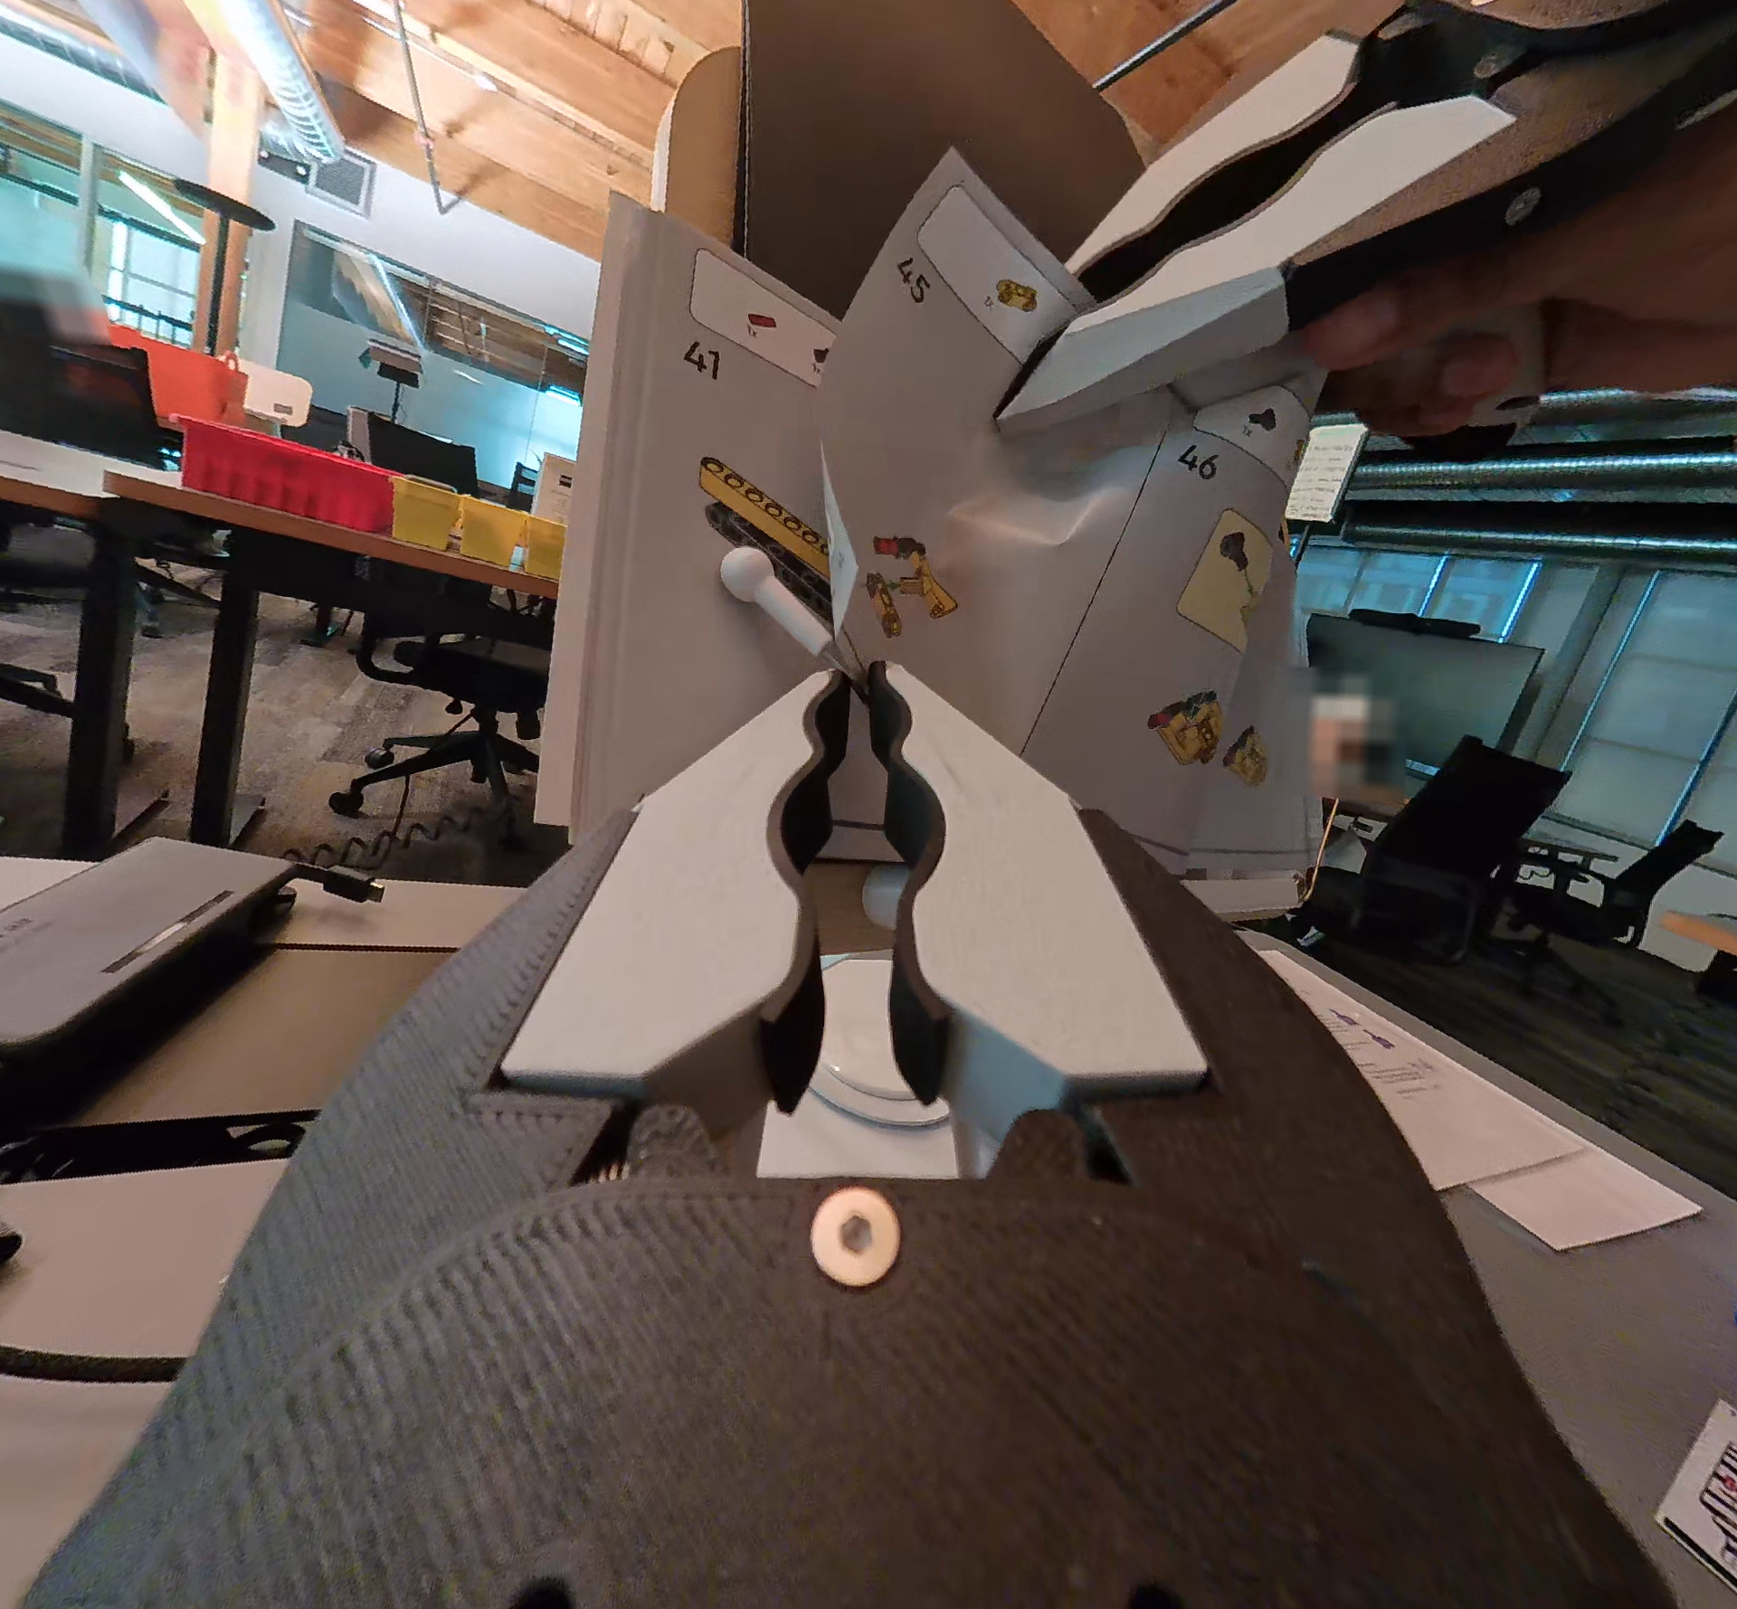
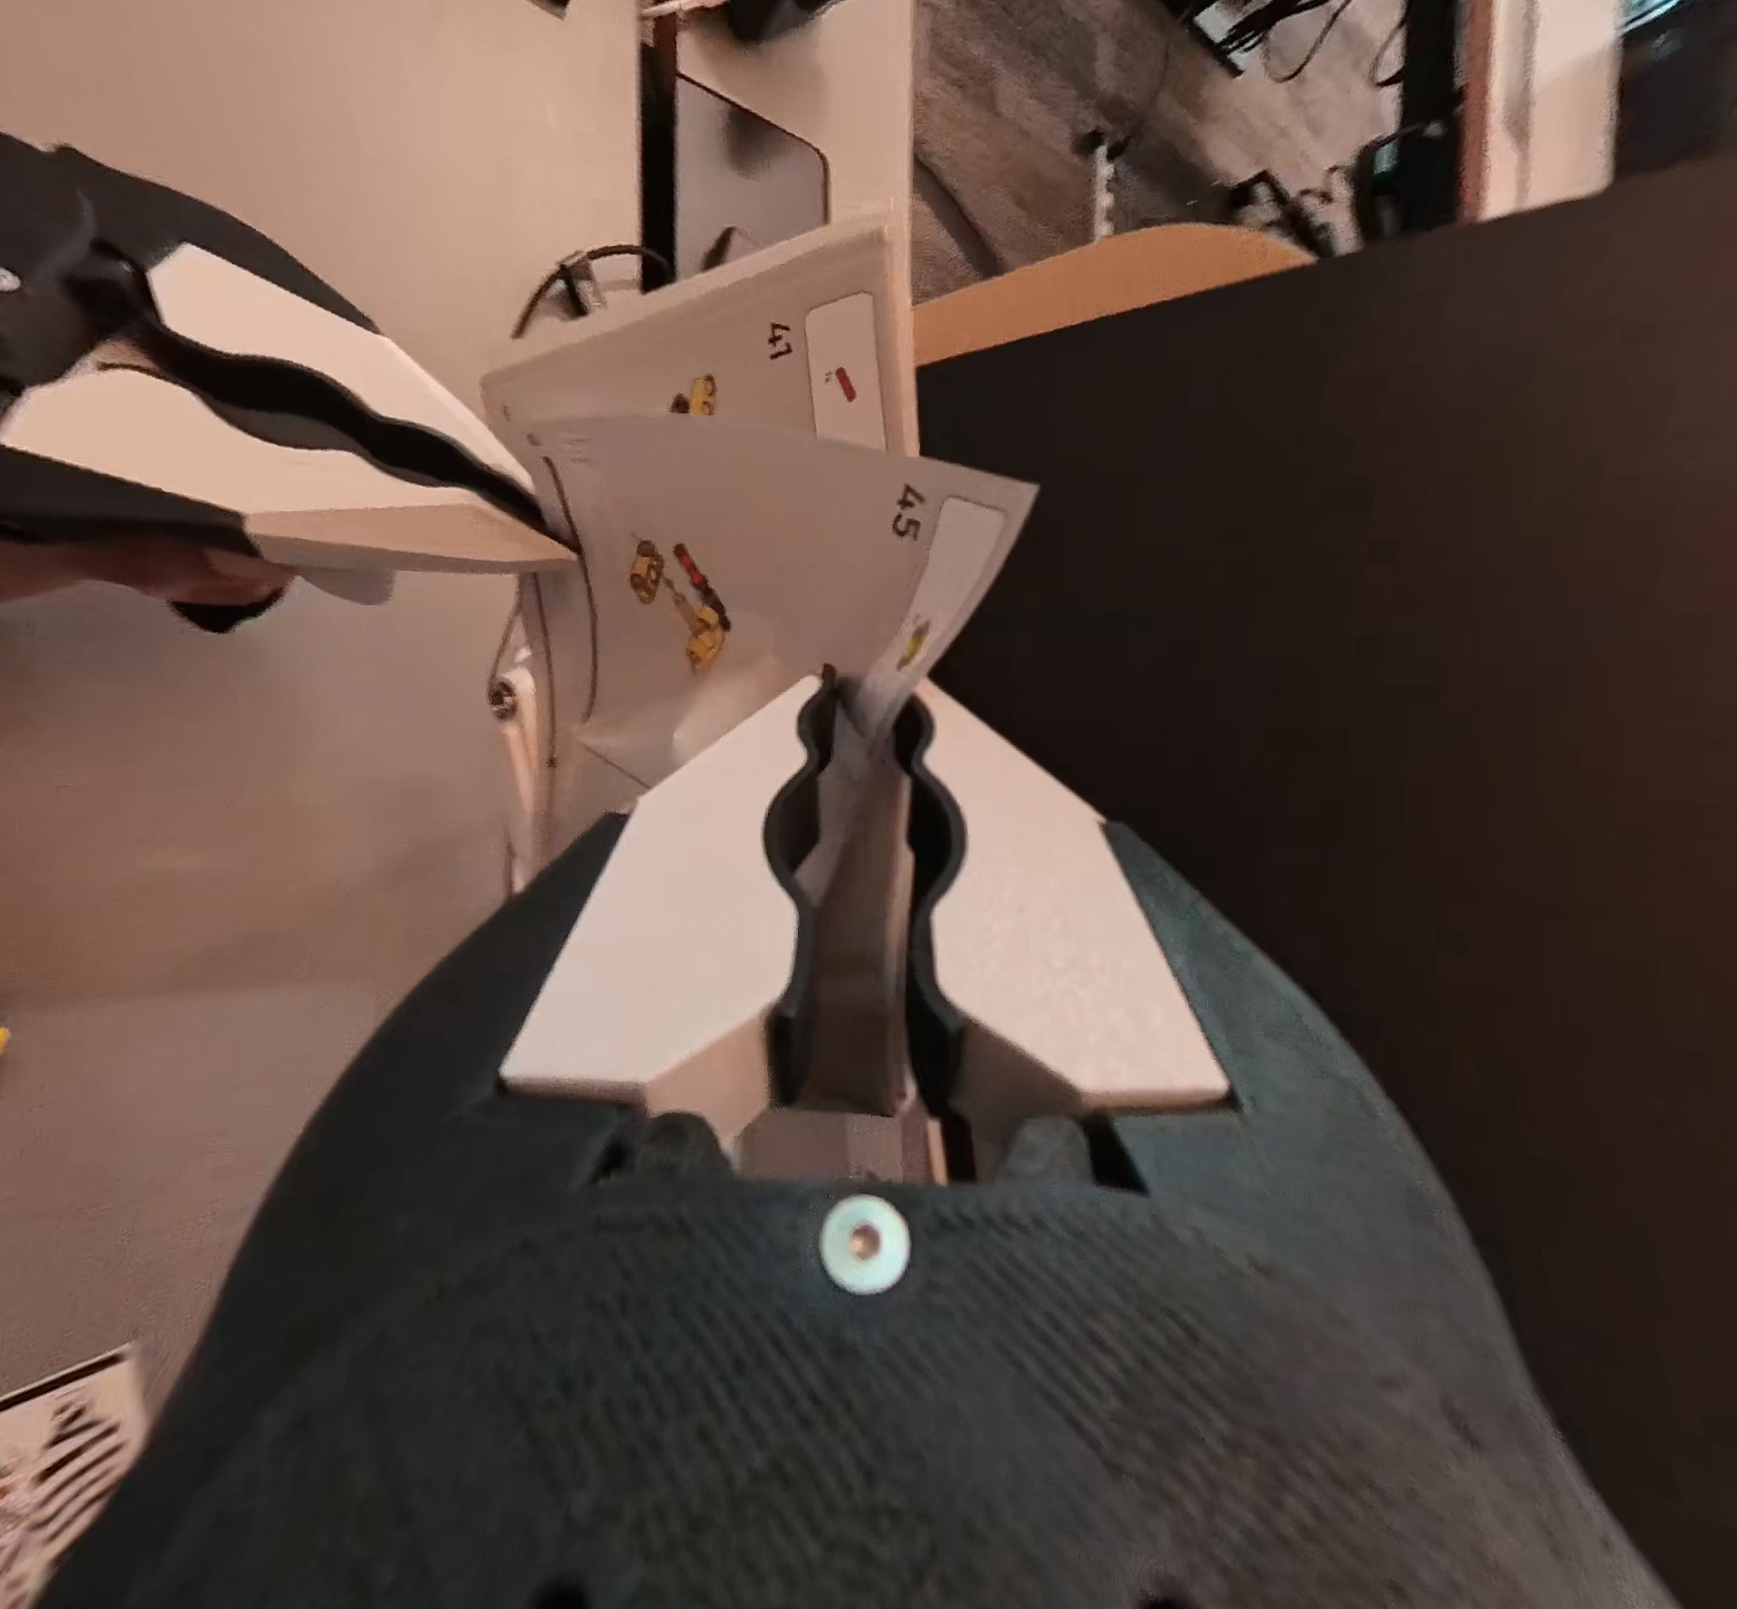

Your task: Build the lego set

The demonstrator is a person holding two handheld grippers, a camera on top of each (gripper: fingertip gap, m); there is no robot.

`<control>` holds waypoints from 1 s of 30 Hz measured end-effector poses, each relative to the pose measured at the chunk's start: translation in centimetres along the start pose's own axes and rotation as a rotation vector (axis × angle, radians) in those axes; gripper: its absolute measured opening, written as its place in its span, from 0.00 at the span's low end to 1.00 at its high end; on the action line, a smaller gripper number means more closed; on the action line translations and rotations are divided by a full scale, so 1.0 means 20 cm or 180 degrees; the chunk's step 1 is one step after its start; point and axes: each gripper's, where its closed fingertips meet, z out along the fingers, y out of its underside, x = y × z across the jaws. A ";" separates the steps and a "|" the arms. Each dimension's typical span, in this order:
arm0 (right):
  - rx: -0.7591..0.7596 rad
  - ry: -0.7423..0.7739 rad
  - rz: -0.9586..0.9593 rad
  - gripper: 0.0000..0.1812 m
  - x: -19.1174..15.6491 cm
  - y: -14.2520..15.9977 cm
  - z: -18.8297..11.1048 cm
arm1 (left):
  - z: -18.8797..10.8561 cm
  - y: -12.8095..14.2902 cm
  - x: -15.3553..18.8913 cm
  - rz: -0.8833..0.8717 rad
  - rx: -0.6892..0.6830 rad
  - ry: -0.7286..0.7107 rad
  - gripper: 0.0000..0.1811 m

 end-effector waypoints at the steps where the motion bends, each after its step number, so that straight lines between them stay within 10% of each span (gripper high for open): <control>1: 0.0009 0.0123 -0.0070 0.10 0.02 0.00 0.00 | 0.00 0.00 0.00 -0.0012 0.0000 0.0000 0.01; 7: 0.0216 0.1068 -0.0069 0.39 0.13 -0.04 -0.10 | 0.00 0.00 -0.01 -0.0112 -0.0015 0.0034 0.01; 16: 0.1619 0.2192 -0.0613 0.32 -0.04 -0.29 -0.49 | 0.01 0.00 -0.01 -0.0245 -0.0043 0.0026 0.01; 30: 0.0370 0.1172 -0.0745 0.00 -0.15 -0.05 0.22 | 0.01 0.00 -0.02 -0.0454 -0.0043 0.0073 0.01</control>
